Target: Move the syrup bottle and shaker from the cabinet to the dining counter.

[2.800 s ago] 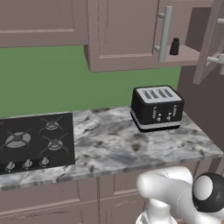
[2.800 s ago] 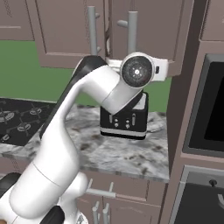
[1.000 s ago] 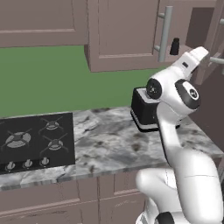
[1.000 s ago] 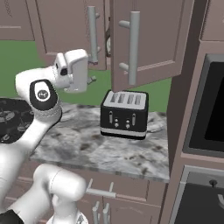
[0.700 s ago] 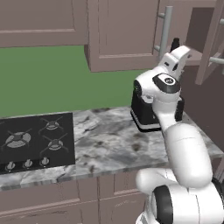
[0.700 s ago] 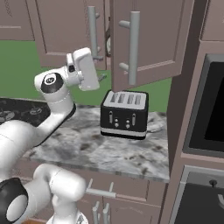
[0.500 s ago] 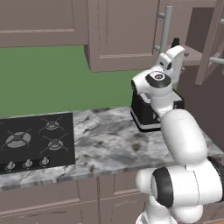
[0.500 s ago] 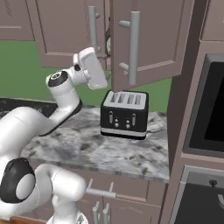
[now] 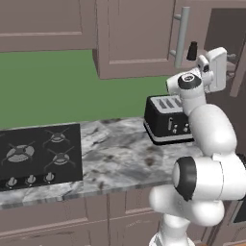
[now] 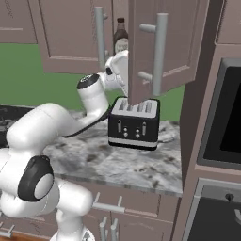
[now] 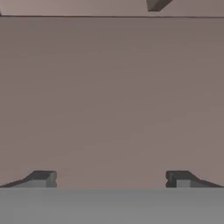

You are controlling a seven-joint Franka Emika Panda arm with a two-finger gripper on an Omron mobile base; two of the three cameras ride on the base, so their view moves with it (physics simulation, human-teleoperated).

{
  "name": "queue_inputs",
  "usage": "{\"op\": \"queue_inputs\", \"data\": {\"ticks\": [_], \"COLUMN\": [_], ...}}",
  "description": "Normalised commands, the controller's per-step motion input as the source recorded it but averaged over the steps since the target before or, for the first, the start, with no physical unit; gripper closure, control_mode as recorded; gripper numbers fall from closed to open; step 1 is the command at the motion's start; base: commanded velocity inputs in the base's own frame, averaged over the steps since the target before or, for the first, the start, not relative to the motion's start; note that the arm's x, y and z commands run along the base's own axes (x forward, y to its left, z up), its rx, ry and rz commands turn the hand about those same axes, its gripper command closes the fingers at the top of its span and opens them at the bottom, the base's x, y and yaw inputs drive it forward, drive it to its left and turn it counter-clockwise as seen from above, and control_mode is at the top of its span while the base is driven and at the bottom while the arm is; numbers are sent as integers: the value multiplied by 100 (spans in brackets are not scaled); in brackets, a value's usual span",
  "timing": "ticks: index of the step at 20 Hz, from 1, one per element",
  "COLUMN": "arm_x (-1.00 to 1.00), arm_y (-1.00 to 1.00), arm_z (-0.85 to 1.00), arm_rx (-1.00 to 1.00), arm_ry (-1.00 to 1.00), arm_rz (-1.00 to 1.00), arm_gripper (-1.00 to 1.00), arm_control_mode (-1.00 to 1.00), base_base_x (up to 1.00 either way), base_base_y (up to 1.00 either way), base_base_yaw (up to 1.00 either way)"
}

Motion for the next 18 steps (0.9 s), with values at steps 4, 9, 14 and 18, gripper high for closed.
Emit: {"op": "queue_inputs", "data": {"ticks": [4, 9, 14, 18], "arm_x": [-69, -15, 7, 9], "arm_y": [-100, -88, -43, 2], "arm_z": [17, 2, 2, 1], "arm_rx": [2, 2, 33, 42], "arm_ry": [0, 0, 2, -4], "arm_rz": [-25, -17, 1, 5], "arm_gripper": [-100, -100, -100, -100], "arm_control_mode": [-100, -100, -100, -100], "base_base_x": [0, 0, 0, 0], "base_base_y": [0, 0, 0, 0], "base_base_yaw": [0, 0, 0, 0]}}
